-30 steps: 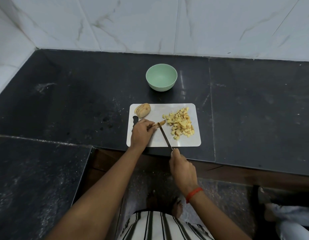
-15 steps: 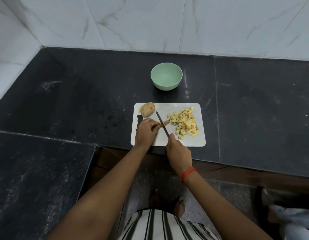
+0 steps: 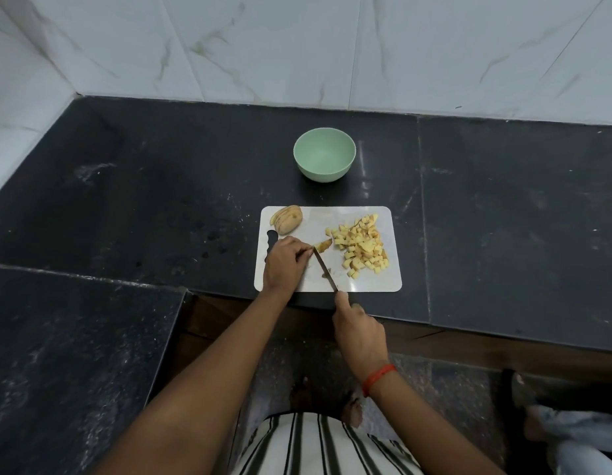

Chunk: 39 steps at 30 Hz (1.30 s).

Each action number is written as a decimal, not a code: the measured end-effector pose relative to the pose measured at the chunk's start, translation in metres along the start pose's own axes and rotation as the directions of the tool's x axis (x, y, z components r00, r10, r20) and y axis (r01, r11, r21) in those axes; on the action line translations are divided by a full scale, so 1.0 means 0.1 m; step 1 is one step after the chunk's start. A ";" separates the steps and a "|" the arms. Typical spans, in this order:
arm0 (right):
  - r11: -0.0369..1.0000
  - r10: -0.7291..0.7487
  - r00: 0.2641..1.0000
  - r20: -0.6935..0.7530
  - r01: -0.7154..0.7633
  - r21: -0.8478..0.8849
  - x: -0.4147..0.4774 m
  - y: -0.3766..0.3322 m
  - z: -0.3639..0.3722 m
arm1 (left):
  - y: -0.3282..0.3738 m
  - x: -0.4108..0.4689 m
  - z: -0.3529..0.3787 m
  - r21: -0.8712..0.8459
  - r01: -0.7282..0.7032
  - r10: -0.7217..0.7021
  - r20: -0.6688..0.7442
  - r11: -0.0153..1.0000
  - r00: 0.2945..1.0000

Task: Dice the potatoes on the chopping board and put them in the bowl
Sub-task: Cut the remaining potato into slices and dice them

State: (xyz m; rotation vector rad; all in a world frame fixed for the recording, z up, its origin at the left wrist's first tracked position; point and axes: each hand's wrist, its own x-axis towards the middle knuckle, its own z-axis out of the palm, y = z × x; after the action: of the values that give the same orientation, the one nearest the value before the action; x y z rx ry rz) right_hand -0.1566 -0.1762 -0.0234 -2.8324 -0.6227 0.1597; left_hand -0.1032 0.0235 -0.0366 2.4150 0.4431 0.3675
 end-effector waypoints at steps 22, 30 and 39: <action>0.998 0.011 1.000 -0.013 -0.010 0.060 0.46 -0.23 0.10 | -0.04 -0.08 -0.08 -0.068 -0.022 0.023 0.011 0.997 1.000; 1.000 0.009 0.999 -0.034 -0.008 0.023 0.52 -0.29 0.05 | -0.06 -0.07 -0.06 -0.027 -0.075 0.075 0.001 0.997 0.997; 0.996 0.009 0.999 0.038 -0.012 0.094 -0.01 -0.04 0.02 | 0.02 -0.09 0.01 -0.011 0.007 -0.008 -0.038 1.000 0.999</action>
State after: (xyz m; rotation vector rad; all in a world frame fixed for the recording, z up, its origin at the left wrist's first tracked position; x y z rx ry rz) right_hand -0.1597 -0.1730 -0.0243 -2.7485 -0.5918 0.2378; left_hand -0.1110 0.0183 -0.0374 2.3986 0.4659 0.4122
